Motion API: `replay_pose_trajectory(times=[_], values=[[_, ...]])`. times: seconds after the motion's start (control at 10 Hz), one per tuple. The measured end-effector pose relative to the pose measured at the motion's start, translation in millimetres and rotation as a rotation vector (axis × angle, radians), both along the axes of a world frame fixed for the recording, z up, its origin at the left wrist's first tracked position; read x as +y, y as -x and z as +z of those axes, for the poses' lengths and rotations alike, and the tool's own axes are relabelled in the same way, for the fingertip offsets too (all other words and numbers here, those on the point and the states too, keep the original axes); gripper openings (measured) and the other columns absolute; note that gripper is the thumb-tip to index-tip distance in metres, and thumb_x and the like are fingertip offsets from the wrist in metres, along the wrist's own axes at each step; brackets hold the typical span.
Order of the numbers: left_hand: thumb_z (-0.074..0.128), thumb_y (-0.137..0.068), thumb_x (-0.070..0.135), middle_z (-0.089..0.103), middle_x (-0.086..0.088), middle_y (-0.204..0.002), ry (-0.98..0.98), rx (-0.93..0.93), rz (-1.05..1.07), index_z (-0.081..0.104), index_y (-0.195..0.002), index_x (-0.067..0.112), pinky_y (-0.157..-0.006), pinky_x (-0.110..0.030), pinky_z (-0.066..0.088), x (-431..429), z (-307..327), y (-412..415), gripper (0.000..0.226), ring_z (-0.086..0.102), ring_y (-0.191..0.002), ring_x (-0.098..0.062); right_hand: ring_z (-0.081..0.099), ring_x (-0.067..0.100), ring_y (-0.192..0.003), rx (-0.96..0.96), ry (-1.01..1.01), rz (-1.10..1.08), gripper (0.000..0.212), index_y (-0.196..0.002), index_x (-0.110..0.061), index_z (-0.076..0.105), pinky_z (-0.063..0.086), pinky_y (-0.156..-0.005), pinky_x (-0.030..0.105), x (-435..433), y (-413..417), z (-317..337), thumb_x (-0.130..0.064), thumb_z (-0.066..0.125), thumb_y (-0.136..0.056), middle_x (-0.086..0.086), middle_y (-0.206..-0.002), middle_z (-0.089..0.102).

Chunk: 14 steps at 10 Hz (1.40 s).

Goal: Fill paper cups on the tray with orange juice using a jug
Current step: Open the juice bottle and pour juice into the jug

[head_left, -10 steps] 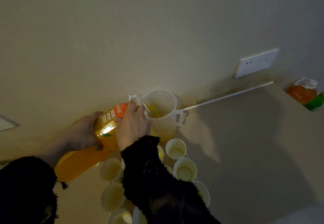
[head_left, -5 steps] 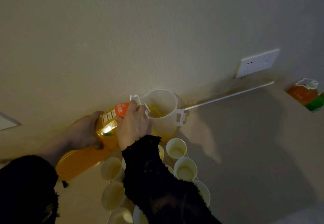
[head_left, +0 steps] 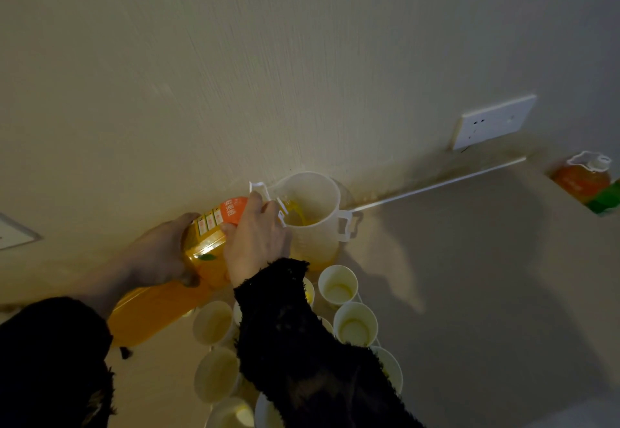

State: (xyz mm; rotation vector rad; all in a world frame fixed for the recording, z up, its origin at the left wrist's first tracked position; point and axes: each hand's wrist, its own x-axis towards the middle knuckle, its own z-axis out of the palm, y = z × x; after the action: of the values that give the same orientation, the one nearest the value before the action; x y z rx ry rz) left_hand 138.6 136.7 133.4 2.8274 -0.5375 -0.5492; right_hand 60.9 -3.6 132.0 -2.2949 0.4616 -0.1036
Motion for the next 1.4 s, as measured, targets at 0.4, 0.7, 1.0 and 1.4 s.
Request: replay_pose_trajectory(times=[0.4,0.7,1.0,1.4], values=[[0.091,-0.046,0.013,0.055,-0.003,-0.113,-0.018,-0.006,-0.001,0.034,-0.139,0.020,-0.079,-0.030,0.043,-2.5,0.5,-0.9,0.109,0.052,-0.099,-0.023,0.053,0.030,-0.112,0.003,0.018,0.013,0.061,-0.143,-0.014,0.023,0.042,-0.092,0.045,-2.8,-0.9,0.5,-0.039,0.052,-0.095,0.012,-0.132,0.040],[0.090,-0.048,0.011,0.056,-0.004,-0.112,-0.014,-0.004,-0.010,0.035,-0.138,0.018,-0.078,-0.028,0.040,-5.4,3.0,0.3,0.106,0.051,-0.096,-0.021,0.052,0.029,-0.113,0.004,0.023,0.023,0.057,-0.140,-0.013,0.026,0.041,-0.091,0.043,-4.8,-1.3,2.3,-0.039,0.052,-0.095,0.011,-0.131,0.041],[0.091,-0.049,0.012,0.055,-0.006,-0.116,-0.017,-0.001,-0.014,0.034,-0.139,0.018,-0.080,-0.028,0.040,-6.6,5.6,0.5,0.107,0.050,-0.098,-0.021,0.053,0.030,-0.111,0.010,0.016,0.029,0.056,-0.138,-0.013,0.027,0.042,-0.090,0.044,-5.9,-2.3,3.1,-0.039,0.052,-0.095,0.012,-0.130,0.042],[0.090,-0.049,0.010,0.054,-0.002,-0.110,-0.035,-0.007,-0.007,0.035,-0.138,0.018,-0.077,-0.027,0.039,-8.7,8.5,3.4,0.105,0.051,-0.096,-0.021,0.054,0.031,-0.110,0.014,-0.017,0.017,0.053,-0.136,-0.013,0.030,0.042,-0.091,0.045,-6.2,-2.7,2.8,-0.038,0.052,-0.095,0.012,-0.129,0.042]])
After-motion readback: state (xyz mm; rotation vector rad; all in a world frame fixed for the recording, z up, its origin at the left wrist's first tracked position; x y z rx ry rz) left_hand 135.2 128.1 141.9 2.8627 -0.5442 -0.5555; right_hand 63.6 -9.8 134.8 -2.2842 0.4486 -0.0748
